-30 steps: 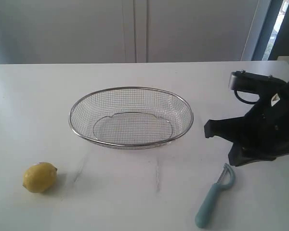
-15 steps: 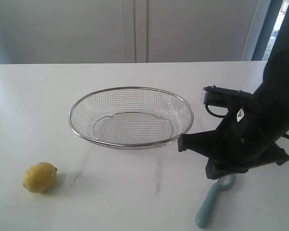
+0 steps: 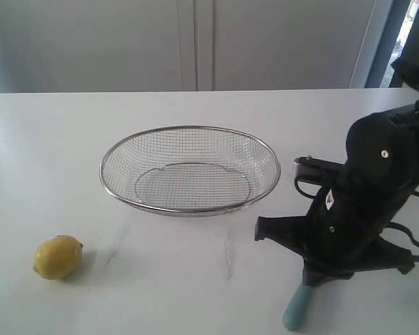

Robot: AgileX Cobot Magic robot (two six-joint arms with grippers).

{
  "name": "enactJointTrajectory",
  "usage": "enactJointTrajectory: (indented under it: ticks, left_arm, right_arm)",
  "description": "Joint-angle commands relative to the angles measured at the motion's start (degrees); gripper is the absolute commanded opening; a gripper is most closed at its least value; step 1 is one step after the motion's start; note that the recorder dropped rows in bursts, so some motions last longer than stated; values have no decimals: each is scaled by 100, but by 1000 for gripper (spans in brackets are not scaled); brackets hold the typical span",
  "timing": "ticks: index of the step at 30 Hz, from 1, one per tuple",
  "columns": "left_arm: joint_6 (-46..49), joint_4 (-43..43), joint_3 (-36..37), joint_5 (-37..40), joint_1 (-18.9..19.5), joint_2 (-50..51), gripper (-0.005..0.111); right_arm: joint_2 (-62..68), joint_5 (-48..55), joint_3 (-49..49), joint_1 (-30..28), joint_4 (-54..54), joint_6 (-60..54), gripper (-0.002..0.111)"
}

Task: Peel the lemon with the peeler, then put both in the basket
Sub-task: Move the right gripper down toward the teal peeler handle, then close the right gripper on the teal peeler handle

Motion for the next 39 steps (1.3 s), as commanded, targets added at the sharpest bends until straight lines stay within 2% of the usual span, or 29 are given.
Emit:
enactJointTrajectory:
  ticks: [1,14,26,39]
  left_arm:
    - [0,-16,42,17,6,-25,0]
    - [0,-16,42,17,6,-25,0]
    - [0,-16,42,17,6,-25,0]
    - [0,-16,42,17,6,-25,0]
  right_arm:
    - [-2,-60,66,7,-208,653,1]
    - [53,-482,300,7,-218,1229,40]
    - [425,-1355,532,7,-58,1585,42]
    - [729,-1395,532,7,-83,1585,42]
